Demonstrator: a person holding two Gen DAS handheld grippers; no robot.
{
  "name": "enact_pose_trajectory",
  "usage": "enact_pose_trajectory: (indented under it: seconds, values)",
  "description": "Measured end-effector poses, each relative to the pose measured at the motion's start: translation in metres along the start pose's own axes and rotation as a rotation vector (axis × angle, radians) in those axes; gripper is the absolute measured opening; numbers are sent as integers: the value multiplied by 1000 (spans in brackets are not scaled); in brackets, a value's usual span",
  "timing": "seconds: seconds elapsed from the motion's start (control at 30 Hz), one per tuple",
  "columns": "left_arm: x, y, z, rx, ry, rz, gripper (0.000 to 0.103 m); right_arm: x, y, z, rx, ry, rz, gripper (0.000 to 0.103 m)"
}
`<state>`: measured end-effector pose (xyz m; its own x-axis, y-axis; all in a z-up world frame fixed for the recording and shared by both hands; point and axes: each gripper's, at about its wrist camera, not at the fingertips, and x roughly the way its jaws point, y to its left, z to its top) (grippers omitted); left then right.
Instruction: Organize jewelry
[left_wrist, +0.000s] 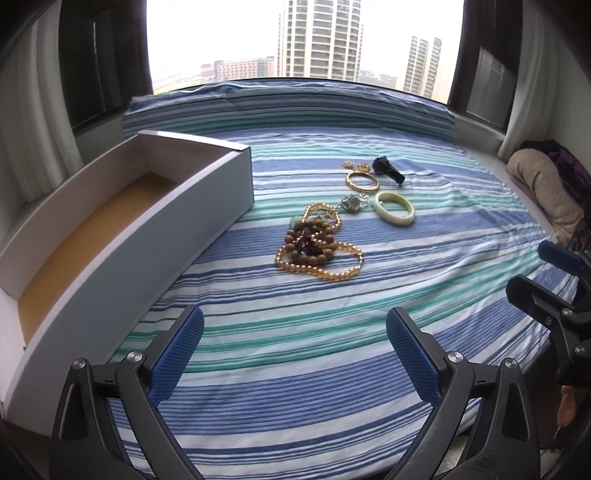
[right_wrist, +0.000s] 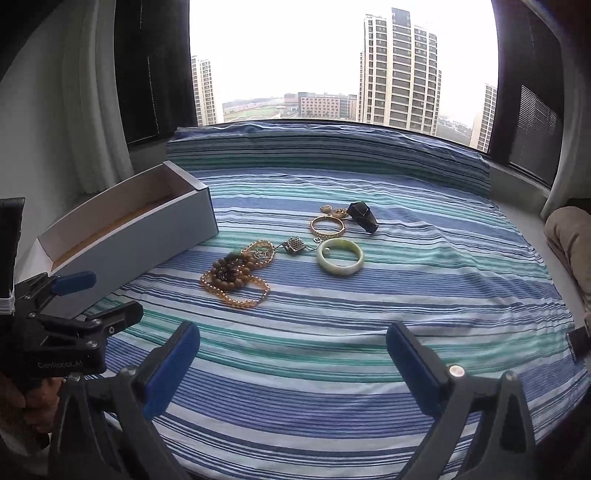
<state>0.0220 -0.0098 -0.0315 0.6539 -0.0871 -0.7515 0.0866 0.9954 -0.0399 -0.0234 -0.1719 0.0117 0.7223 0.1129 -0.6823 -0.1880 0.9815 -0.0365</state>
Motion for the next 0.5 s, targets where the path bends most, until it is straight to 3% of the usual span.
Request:
enact_pose_trajectory:
  seconds: [0.23, 0.5]
  values:
    - [0, 6, 1, -12, 12, 32, 100, 2, -6, -2, 30, 31, -15, 103]
    - [-3, 10, 1, -36, 11, 18, 100, 1, -4, -4, 20, 35, -9, 103]
